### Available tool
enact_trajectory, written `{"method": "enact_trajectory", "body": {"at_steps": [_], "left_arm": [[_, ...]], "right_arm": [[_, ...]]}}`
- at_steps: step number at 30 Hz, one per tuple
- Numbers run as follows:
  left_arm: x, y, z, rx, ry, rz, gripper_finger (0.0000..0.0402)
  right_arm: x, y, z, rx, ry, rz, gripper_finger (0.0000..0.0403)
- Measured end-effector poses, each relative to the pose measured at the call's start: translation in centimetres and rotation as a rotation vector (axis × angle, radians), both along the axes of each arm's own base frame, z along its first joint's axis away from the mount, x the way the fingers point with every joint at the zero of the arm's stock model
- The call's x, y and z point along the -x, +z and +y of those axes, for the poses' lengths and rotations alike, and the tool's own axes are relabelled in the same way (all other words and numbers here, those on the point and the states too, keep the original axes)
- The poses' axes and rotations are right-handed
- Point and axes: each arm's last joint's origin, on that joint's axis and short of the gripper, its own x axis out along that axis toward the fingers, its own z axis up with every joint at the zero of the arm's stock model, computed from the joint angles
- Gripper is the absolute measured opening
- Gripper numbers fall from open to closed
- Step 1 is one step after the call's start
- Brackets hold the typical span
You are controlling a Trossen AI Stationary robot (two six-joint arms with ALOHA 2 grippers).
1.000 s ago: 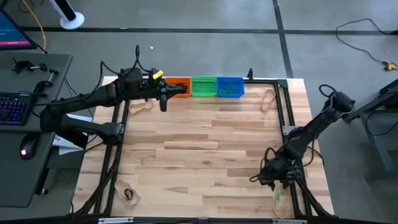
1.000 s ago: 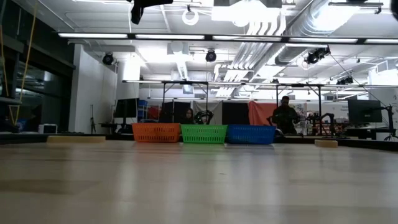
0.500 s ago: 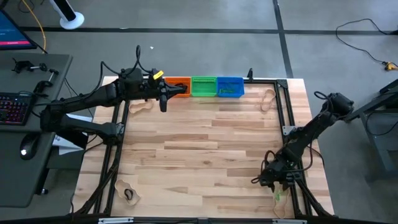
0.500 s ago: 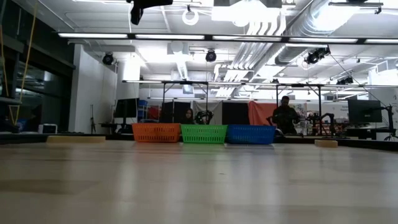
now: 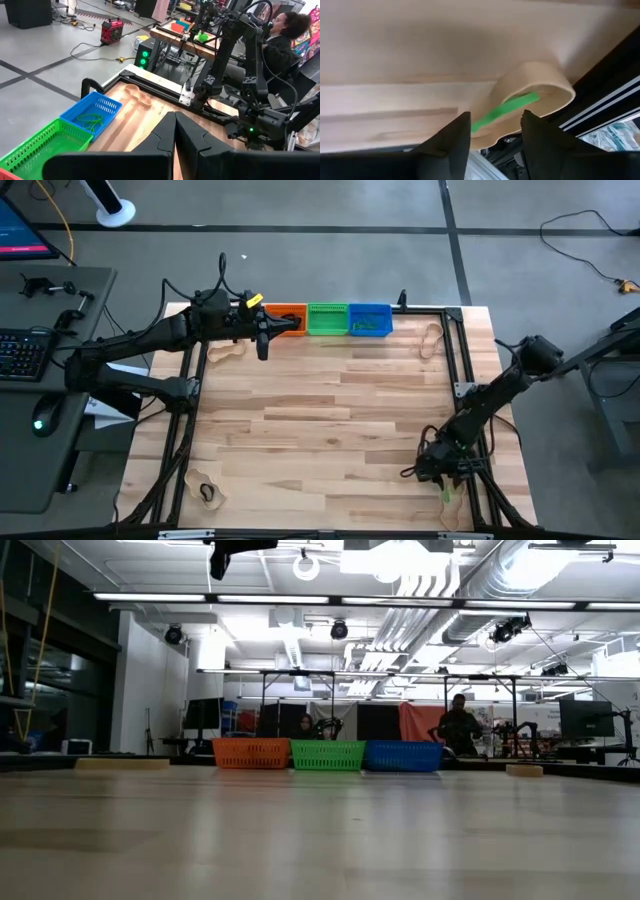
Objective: Sort rubber bands into baskets
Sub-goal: Put the green rubber band into the blue basket
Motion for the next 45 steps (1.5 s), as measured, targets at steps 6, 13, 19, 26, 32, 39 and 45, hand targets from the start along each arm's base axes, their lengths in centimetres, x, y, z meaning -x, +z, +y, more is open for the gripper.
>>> {"method": "enact_trajectory", "body": {"at_steps": [6, 13, 19, 26, 32, 39, 45], "left_arm": [[0.0, 0.0, 0.0, -0.028, -0.006, 0.007, 0.0000], [0.0, -0.1, 0.0, -0.025, -0.006, 0.016, 0.0000], [0.0, -0.1, 0.0, -0.025, -0.007, 0.021, 0.0000], [0.0, -0.1, 0.0, -0.064, -0.015, 0.031, 0.0000], [0.0, -0.1, 0.0, -0.074, -0.017, 0.033, 0.0000], [0.0, -0.1, 0.0, -0.059, -0.014, 0.029, 0.0000], [0.0, -0.1, 0.0, 0.066, 0.014, -0.002, 0.0000]], "right_arm": [[0.0, -0.4, 0.0, 0.004, 0.007, 0.027, 0.0105], [-0.1, -0.3, 0.2, -0.022, 0.032, -0.001, 0.0048], [-1.5, 1.6, 1.5, -0.081, 0.093, -0.128, 0.0006], [-5.8, 5.8, 2.0, -0.104, 0.100, -0.426, 0.0001], [-11.3, 8.2, -3.9, 0.160, 0.099, -0.803, 0.0000], [-14.6, 9.4, -16.9, 0.613, 0.174, -1.035, 0.0000], [-12.7, 11.7, -28.9, 1.083, 0.105, -0.979, 0.0000]]}}
